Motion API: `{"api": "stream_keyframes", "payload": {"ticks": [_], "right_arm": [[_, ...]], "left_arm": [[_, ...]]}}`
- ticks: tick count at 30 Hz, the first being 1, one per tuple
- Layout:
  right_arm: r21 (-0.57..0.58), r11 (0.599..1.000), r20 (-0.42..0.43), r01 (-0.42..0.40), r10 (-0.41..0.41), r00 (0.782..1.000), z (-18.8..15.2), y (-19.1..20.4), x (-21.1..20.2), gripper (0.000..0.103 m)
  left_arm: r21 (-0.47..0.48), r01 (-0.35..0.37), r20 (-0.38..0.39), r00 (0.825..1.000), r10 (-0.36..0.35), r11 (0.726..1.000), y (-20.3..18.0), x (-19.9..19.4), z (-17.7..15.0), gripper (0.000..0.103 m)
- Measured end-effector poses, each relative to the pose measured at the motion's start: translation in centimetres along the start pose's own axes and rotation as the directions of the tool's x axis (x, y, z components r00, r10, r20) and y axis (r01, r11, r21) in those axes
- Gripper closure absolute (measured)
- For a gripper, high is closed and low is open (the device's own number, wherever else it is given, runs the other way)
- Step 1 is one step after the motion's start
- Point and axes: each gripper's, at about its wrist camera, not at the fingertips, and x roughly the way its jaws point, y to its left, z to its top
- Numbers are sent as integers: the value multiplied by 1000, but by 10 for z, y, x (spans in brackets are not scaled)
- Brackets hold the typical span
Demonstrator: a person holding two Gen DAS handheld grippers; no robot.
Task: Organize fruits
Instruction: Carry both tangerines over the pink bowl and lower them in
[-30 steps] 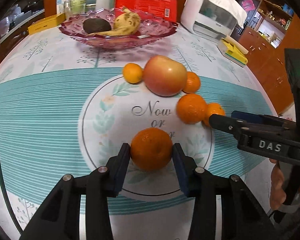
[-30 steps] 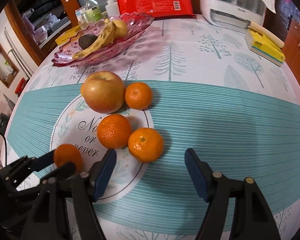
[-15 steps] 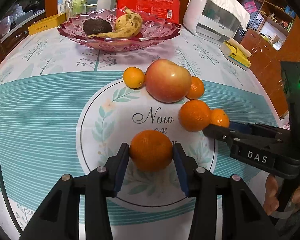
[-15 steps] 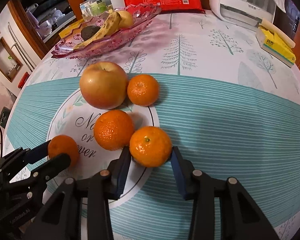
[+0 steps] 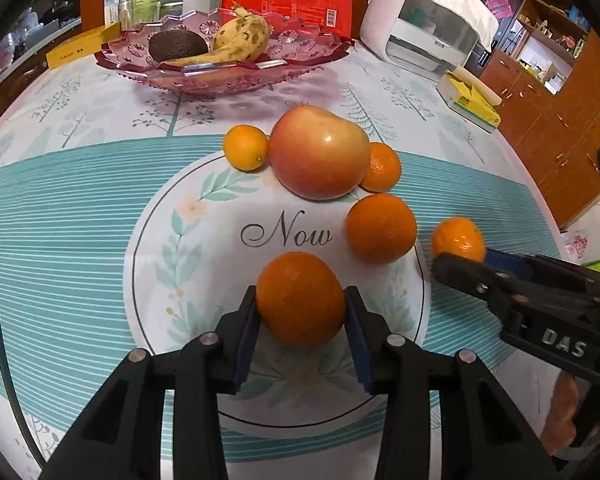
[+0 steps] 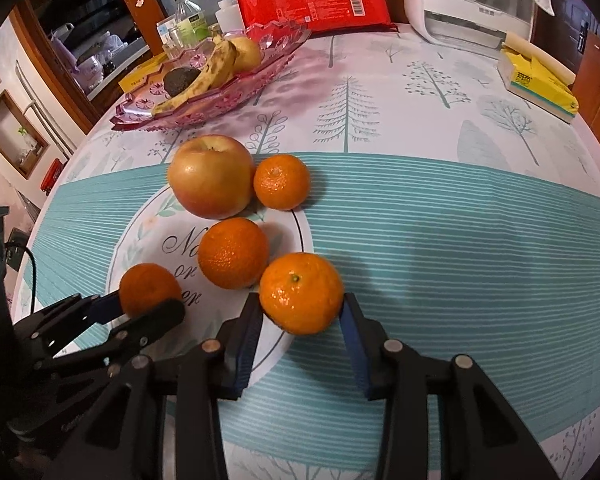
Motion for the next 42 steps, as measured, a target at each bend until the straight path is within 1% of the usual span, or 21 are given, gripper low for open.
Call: {"api": "stream_keyframes", "payload": {"ticks": [3,6,9,12,15,19,23,27,29,31,34,36,39,42], "right_arm": [[-6,1000,13,-6,6,1000,0,2,-9,63],[-15,1000,34,-19,20,999,5,7,-24,63],[-25,999,58,-42,43,997,15,14,-38,63],[-43,996,92,-74,77,993,33,26,-56,63],[-70,992,140,-102,111,984,60,41,-79,63],[-104,987,195,-119,137,971,99,57,-106,63],[-152,983,257,-105,142,956,147,74,-135,63],[-180,982,319,-62,118,940,187,86,-150,63],[-170,984,344,-51,108,933,206,90,-151,63],[-158,987,350,-39,93,932,220,92,-145,63],[-129,991,342,-22,65,937,236,94,-125,63],[-102,995,318,-12,44,947,244,92,-100,63],[-68,998,264,-5,22,964,243,87,-63,63],[-26,1000,193,8,-3,981,237,80,-16,63]], "left_arm": [[0,3,8,1000,-3,1000,1,-7,2,65],[5,-6,18,1000,6,1000,2,-21,12,65],[21,-41,33,999,40,999,3,-42,26,65],[20,-78,51,996,77,997,8,-68,48,65],[21,-104,87,991,102,994,15,-97,75,65],[31,-146,140,980,140,989,27,-137,121,65],[42,-180,200,965,168,983,41,-173,170,65],[37,-208,226,954,194,977,57,-191,214,64],[33,-218,220,954,205,975,67,-190,236,64],[40,-215,202,958,203,976,76,-181,254,64],[49,-209,149,968,200,977,92,-151,273,64],[58,-199,115,975,191,978,99,-128,275,64],[81,-173,47,984,170,982,111,-86,272,64],[114,-159,-10,987,161,981,118,-43,262,64]]}}
